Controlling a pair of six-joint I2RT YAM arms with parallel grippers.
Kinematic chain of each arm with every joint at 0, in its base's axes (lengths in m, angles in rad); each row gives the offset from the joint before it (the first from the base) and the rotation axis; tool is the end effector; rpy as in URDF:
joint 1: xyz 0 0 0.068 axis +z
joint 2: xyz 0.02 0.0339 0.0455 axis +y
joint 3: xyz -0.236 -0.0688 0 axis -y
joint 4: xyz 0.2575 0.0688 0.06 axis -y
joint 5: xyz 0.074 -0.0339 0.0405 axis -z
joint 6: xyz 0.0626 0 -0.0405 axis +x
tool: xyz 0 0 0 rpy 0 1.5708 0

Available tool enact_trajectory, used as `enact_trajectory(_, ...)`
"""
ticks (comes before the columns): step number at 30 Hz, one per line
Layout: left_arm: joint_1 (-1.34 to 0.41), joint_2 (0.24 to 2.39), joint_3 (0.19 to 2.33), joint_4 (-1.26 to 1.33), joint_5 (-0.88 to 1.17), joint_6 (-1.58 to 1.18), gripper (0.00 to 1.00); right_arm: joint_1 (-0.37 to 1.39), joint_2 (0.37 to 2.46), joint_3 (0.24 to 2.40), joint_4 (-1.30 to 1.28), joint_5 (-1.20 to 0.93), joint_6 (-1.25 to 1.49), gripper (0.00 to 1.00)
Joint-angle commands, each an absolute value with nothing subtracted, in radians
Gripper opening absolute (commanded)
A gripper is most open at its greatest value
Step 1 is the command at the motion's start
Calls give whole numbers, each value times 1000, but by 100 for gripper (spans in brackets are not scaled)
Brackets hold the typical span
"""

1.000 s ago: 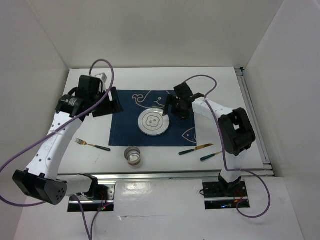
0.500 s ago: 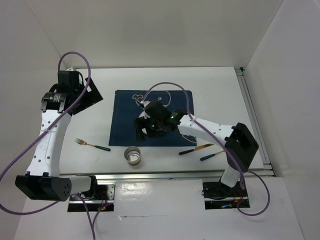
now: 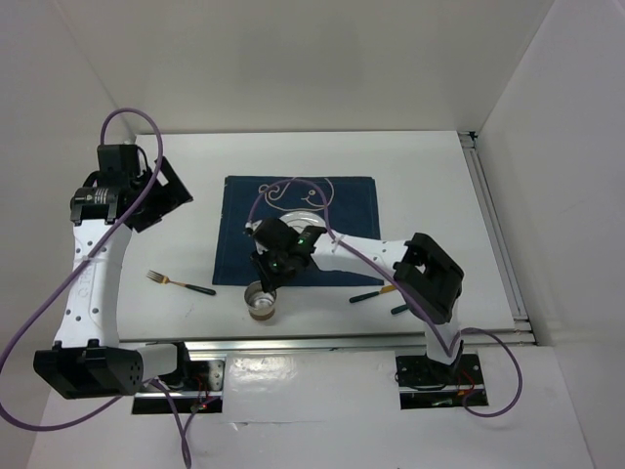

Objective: Set the dinner table for one person

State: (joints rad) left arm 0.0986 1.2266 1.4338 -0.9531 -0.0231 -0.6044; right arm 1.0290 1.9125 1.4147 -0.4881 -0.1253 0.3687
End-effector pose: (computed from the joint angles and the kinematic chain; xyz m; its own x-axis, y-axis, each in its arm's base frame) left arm 0.2788 0.0290 0.3547 -0.4902 -0.6194 -0.6133 -0.4786 0.7793 -0.4045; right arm 0.2146 0.3717 0.1521 -0.7203 -0.5033 -0.4775 -0.6712 0.6796 0.2962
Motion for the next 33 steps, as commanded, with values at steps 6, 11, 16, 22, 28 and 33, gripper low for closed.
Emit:
enact_trajectory(6, 115, 1198, 1431, -923, 24, -589, 100, 1033, 1801, 1555, -621, 49, 391, 0)
enact_trajectory(11, 115, 1198, 1393, -893, 44, -589, 99, 851, 1746, 1568, -672, 127, 411, 0)
enact_trajectory(16, 115, 1198, 1353, -884, 75, -578, 86, 622, 1788, 1653, -733, 205, 462, 0)
enact_trajectory(22, 104, 1163, 1284, -850, 137, -532, 87, 393, 1985, 1819, -753, 202, 471, 0)
enact_trajectory(28, 95, 1138, 1198, -818, 126, -520, 95, 290, 2144, 1957, -762, 146, 462, 0)
enact_trajectory(33, 95, 1150, 1138, -796, 98, -531, 95, 270, 2213, 2020, -782, 146, 451, 0)
